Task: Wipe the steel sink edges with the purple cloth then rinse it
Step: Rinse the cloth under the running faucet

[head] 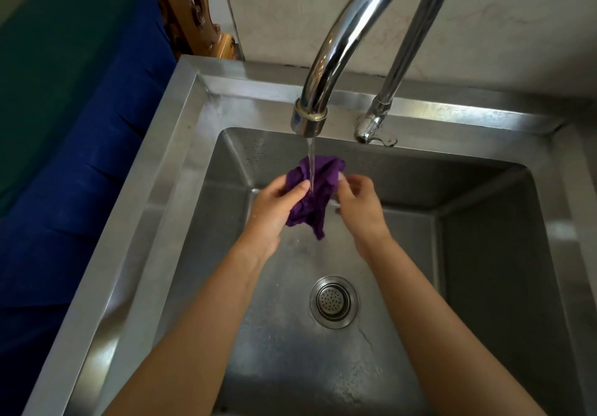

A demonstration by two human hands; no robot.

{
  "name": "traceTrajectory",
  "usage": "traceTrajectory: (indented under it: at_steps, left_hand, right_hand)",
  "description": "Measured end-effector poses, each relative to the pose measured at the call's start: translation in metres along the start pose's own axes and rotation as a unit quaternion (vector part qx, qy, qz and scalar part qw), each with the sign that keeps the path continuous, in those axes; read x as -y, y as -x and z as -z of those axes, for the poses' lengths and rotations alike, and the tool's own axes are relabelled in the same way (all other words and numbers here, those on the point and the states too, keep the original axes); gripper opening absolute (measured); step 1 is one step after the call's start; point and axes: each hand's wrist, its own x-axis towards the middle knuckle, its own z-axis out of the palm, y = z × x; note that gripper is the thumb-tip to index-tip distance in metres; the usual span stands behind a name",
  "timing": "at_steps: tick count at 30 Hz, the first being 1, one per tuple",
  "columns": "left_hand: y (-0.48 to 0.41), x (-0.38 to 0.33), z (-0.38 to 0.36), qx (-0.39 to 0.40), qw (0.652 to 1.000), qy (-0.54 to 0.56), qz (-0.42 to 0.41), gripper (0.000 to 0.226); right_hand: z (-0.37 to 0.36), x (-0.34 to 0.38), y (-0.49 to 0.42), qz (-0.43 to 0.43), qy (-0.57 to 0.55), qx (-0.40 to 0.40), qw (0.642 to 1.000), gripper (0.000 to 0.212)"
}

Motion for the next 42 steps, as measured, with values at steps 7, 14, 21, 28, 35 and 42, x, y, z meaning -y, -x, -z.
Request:
traceTrajectory:
  at_steps: [7, 14, 21, 28, 35, 42]
  left_hand:
    - [0.0, -0.001, 0.005, -0.054, 0.998, 0.023, -0.007, 0.013]
    - [-0.011, 0.007, 0.019, -0.067, 0.989, 0.112, 0.075, 0.025]
    - [-0.017, 0.01, -0.019, 0.014, 0.975, 0.146, 0.164, 0.045]
    - [-0.021, 0.005, -0.029, -0.012, 0.981, 0.112, 0.155, 0.036]
    - [-0.028, 0.001, -0.02, -0.023, 0.977, 0.164, 0.138, 0.054]
    - [-0.015, 0.012, -0.029, -0.036, 0.967, 0.156, 0.2, 0.043]
  right_hand:
    - [0.006, -0.009, 0.01, 0.016, -0.106, 0.053, 0.993, 0.025]
    - [0.017, 0.004, 0.004, 0.005, -0.095, -0.017, 0.995, 0.015]
    - [-0.025, 0.026, 0.035, 0.235, 0.233, 0.014, 0.943, 0.033]
    - [-0.026, 0.036, 0.009, 0.16, 0.233, -0.104, 0.953, 0.043]
    - [-0.032, 0.032, 0.04, 0.182, 0.316, -0.008, 0.931, 0.048]
    - [-0.033, 0.039, -0.003, 0.129, 0.306, -0.067, 0.941, 0.058]
